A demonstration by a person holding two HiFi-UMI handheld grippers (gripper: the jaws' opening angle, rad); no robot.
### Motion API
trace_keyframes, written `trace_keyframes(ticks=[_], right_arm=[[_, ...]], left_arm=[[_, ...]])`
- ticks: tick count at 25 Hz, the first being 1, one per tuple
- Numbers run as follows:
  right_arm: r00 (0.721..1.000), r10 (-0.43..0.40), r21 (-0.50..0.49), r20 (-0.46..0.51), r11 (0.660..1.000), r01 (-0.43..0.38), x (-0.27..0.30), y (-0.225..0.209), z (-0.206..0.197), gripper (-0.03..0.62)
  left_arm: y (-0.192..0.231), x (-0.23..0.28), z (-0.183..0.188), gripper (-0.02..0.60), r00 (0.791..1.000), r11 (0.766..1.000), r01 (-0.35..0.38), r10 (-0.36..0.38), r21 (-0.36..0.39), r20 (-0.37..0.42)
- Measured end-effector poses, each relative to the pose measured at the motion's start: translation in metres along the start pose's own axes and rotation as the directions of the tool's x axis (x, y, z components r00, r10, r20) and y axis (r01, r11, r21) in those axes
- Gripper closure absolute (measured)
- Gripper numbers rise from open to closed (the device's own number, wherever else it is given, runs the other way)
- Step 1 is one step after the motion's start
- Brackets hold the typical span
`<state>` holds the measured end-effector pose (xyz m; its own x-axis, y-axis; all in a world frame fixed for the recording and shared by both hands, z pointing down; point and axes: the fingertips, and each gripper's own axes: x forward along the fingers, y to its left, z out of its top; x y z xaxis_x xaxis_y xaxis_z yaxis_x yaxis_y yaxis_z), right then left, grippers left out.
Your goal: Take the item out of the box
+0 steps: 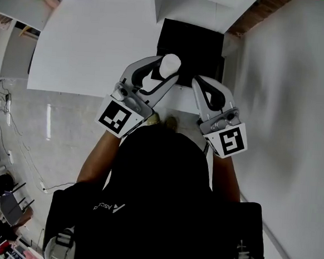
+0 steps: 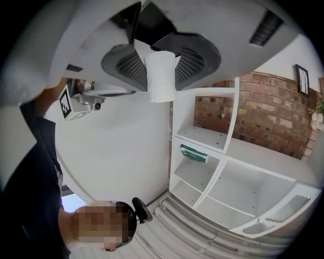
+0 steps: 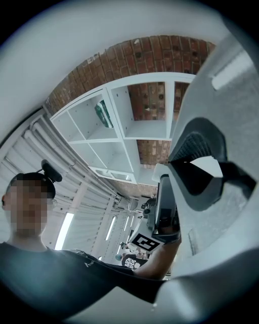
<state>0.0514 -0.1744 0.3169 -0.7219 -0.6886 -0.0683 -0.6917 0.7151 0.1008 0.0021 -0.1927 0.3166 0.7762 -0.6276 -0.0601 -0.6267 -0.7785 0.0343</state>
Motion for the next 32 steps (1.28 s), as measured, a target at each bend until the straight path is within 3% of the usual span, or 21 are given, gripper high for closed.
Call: trace_keyframes(ticks=[7,32], right_arm=[[1.000,-0.005,-0.019,0.014,1.000,0.006,-0.0024,0.0041,0.0022,0.592],[0.998,-0.062,-0.021,0.010,0.998,0.062,-0.0104,-0.0028,0.0022,0.592]], left_arm=[[-0.0037,-0.0094,0.0045,0.408,0.999,1.000,0.013,-0.013,0.015,0.034],[-0.0053,-0.0045,0.0025,0.408,0.999,0.999,0.035,-0.035,0.012,0.029]])
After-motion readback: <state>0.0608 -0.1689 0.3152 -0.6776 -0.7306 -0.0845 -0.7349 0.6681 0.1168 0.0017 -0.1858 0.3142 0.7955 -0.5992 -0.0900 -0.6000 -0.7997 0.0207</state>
